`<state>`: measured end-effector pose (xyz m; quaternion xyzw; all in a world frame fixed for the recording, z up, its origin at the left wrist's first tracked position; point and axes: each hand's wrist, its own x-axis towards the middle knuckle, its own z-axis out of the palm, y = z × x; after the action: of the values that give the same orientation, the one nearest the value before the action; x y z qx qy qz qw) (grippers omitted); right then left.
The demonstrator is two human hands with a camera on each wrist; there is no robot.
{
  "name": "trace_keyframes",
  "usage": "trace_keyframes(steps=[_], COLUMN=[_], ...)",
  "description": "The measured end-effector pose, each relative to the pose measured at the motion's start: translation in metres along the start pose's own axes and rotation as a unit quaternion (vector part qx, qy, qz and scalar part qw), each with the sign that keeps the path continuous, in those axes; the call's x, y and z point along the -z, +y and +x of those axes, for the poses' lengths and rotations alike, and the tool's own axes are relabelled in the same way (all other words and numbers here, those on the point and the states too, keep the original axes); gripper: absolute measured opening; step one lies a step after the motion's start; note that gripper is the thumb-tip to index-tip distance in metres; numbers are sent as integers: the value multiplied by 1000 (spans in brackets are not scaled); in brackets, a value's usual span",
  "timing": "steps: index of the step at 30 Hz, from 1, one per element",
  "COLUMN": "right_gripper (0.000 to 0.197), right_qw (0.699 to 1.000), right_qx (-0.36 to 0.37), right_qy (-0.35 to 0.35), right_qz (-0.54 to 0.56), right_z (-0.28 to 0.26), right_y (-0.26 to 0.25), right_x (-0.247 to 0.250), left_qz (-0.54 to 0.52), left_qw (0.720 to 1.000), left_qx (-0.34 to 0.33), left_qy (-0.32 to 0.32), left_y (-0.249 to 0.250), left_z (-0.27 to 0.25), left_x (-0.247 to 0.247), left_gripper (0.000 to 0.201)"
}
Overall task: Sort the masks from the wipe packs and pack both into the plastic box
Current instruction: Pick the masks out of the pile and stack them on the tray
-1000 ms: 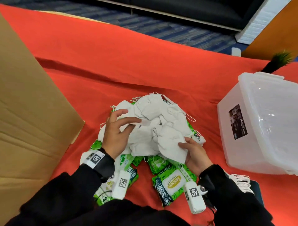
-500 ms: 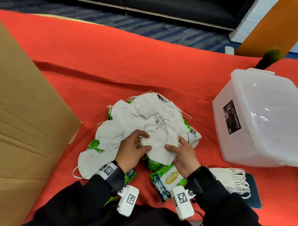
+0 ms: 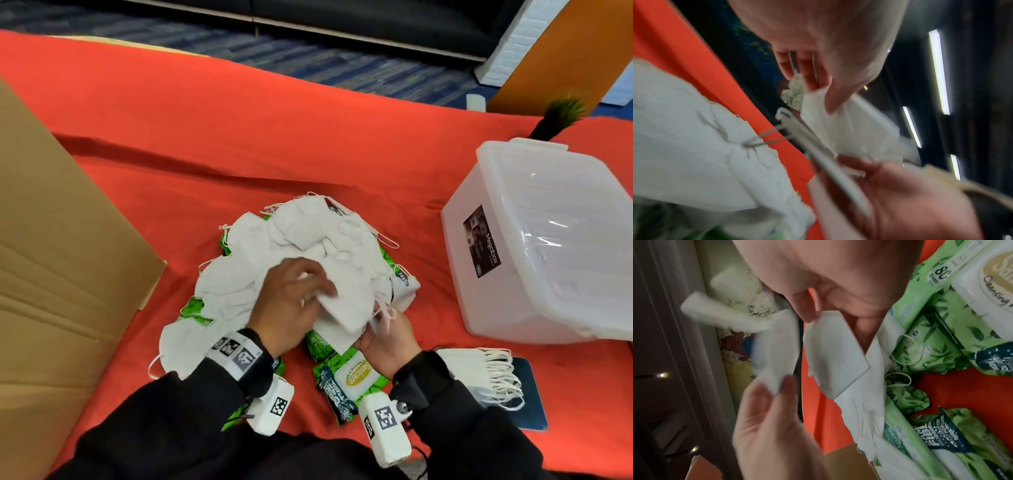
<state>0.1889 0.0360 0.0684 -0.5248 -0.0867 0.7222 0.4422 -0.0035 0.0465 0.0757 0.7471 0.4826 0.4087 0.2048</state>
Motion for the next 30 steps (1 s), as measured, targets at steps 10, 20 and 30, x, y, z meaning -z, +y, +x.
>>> trace_keyframes(steps=[10, 20, 30], right_gripper=[39, 35, 33], right_qw=[999, 996, 911], right_qx=[35, 74, 30], right_qy=[-27, 9, -120], right_qz=[-20, -42, -394], right_z=[2, 6, 8], right_y=[-4, -10, -32], right_x=[11, 15, -4], left_qz=[-115, -171, -32], left_qw=[970, 945, 940], left_qx=[171, 278, -12], left_qy=[-126, -5, -341], left_y=[-15, -42, -3], left_z=[-10, -1, 33], left_x=[1, 19, 25], left_gripper=[29, 30, 18])
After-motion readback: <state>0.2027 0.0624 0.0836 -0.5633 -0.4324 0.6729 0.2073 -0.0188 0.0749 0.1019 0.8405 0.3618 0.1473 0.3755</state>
